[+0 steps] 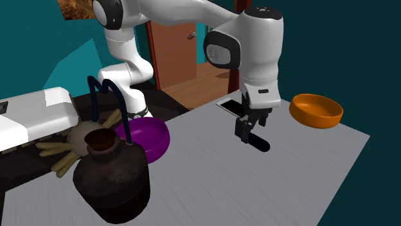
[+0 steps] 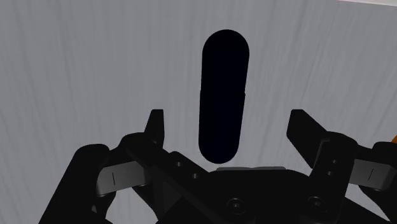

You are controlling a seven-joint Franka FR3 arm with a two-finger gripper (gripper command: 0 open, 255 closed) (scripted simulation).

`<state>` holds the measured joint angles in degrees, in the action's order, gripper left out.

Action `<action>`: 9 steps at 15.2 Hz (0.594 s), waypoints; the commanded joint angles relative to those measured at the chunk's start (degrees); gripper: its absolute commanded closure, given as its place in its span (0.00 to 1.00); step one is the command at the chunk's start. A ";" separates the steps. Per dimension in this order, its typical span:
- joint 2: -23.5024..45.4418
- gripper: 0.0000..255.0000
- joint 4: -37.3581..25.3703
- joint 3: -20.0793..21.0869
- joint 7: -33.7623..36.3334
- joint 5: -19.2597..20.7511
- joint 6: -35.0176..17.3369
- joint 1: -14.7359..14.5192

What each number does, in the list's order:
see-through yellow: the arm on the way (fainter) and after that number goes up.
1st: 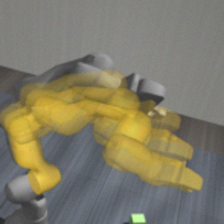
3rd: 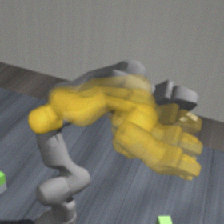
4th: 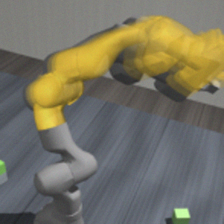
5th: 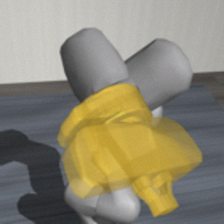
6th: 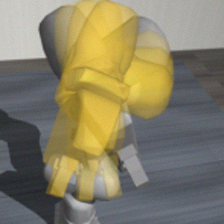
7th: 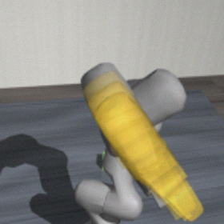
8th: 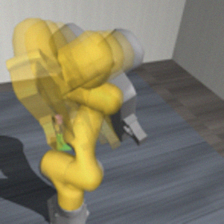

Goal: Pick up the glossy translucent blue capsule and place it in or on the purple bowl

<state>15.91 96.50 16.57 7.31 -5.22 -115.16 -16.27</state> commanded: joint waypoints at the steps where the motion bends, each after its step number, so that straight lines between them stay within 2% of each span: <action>1: 0.82 0.00 0.40 0.04 0.08 0.17 -1.27 -0.23; 5: 1.90 0.00 2.01 0.06 0.21 0.41 -3.97 -0.55; 9: 2.07 0.00 2.22 0.06 0.24 0.44 -4.35 -0.60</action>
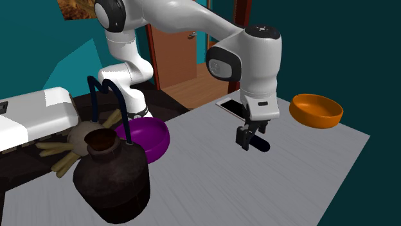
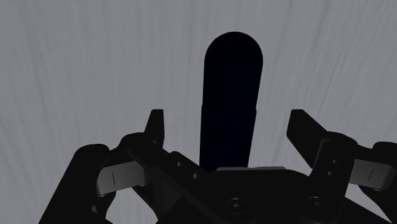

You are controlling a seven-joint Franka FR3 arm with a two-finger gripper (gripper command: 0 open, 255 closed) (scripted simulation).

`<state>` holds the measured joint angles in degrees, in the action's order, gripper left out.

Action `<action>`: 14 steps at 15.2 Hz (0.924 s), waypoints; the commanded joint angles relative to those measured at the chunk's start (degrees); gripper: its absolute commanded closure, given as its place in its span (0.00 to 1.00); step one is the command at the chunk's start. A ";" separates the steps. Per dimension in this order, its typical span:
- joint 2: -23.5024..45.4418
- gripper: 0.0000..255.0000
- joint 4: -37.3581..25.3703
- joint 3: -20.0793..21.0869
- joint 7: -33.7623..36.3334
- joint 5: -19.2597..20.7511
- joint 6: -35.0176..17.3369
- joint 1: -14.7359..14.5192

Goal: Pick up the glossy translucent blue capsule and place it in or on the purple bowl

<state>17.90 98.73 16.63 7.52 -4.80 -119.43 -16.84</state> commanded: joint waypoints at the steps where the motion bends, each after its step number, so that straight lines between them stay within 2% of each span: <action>1: 0.07 0.00 -0.01 0.00 0.02 0.02 -0.07 -0.02; 4: 0.07 0.00 -0.01 0.00 0.02 0.02 -0.07 -0.02; 5: 0.07 1.00 -0.01 0.00 0.02 0.02 -0.08 -0.02; 14: 0.07 1.00 -0.01 0.00 0.02 0.02 -0.07 -0.02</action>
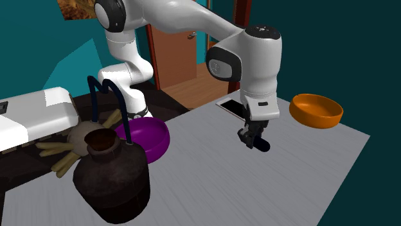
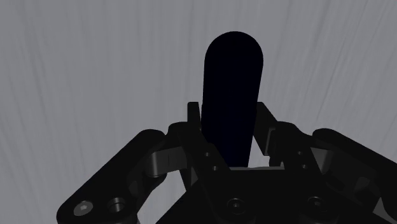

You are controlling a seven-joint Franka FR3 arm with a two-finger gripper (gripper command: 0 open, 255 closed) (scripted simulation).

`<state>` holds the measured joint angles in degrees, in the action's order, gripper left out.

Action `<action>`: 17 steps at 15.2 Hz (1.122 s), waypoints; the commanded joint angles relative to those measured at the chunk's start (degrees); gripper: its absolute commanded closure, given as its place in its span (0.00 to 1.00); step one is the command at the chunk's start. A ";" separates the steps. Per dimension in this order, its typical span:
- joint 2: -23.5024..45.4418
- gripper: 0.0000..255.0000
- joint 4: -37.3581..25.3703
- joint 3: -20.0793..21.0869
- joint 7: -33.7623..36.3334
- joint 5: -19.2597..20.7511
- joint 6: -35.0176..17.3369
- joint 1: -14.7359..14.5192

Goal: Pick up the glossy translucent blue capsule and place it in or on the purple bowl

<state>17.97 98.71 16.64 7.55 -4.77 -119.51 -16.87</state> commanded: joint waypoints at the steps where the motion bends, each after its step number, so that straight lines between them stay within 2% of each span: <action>1: -0.24 1.00 -0.45 0.01 0.05 -0.04 0.68 0.02; 17: -2.40 1.00 -9.87 0.22 1.23 -0.19 12.13 0.09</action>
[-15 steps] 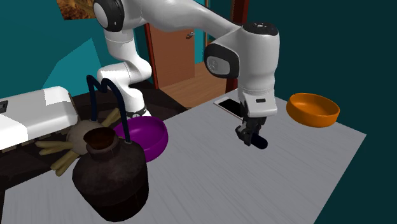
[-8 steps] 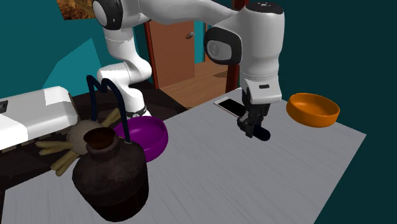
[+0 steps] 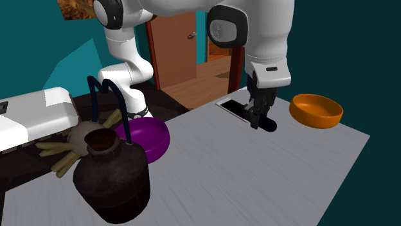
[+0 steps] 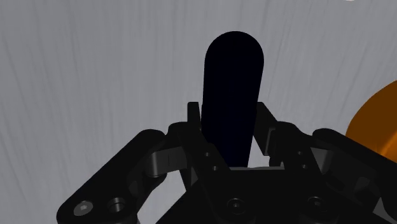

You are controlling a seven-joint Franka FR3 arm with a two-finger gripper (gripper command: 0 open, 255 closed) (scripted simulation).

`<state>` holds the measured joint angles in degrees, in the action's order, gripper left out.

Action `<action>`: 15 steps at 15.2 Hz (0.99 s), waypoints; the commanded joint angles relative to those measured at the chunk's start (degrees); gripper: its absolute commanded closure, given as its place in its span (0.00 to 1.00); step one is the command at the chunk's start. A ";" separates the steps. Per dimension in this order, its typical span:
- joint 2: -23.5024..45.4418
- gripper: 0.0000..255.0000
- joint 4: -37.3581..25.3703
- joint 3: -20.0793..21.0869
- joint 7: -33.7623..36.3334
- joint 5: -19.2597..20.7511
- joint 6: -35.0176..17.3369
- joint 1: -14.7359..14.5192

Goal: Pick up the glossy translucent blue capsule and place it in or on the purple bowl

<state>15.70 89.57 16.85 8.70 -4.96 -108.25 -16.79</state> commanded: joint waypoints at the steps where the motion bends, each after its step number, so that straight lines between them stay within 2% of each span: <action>1: -0.15 1.00 -1.46 0.02 0.17 0.01 1.61 -0.01; 12: 0.51 1.00 -10.49 0.13 1.31 0.41 9.92 -0.35; 15: -5.45 1.00 -2.71 -0.79 -2.50 -1.70 8.41 2.57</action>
<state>12.46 84.18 16.33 7.40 -5.91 -99.46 -15.12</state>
